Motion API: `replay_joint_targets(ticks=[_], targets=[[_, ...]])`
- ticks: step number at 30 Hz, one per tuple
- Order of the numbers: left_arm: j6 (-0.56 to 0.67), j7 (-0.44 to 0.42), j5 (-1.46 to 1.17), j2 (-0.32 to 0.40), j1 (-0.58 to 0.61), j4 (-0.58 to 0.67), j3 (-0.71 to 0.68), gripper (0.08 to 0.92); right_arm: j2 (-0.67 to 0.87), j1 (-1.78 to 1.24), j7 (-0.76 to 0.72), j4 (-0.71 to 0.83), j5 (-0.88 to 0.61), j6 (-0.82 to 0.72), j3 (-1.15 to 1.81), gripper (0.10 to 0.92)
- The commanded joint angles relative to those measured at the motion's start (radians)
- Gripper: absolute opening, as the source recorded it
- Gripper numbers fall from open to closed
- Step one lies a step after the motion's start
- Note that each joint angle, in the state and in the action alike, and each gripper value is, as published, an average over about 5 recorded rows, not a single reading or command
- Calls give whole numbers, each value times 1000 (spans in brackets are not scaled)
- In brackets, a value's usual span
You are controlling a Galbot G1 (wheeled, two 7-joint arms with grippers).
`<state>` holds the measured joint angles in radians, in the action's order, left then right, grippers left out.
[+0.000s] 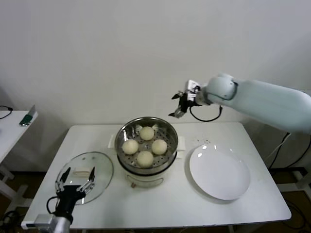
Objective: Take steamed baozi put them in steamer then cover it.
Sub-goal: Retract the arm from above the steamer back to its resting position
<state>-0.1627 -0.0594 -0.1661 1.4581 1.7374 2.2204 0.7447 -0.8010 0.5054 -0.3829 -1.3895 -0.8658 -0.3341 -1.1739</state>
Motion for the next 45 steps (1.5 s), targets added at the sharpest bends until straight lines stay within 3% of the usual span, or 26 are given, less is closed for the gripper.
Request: replay_joint_targets(ticks=[1, 7, 14, 20, 25, 27, 37, 45], targets=[[72, 19, 93, -18, -36, -34, 0, 823, 352, -882, 313, -116, 75, 162, 916, 823], [139, 21, 216, -25, -20, -79, -3, 823, 251, -1480, 301, -124, 257, 342, 1461, 823], [210, 45, 402, -28, -1, -101, 1, 823, 27, -1820, 261, -133, 308, 503, 1744, 823], [250, 126, 565, -40, -5, -123, 11, 823, -124, -1919, 221, -138, 325, 662, 1787, 823], [280, 360, 1011, -69, -22, -235, 26, 823, -206, -1990, 222, -167, 353, 707, 1794, 823], [287, 415, 1164, -87, -35, -308, 31, 823, -231, -2008, 225, -178, 359, 716, 1795, 823], [300, 504, 1453, -140, -138, -640, -1, 823, -314, -2038, 244, -212, 397, 732, 1770, 823], [281, 509, 1509, -140, -228, -755, -11, 823, -336, -2041, 248, -218, 410, 733, 1773, 823]])
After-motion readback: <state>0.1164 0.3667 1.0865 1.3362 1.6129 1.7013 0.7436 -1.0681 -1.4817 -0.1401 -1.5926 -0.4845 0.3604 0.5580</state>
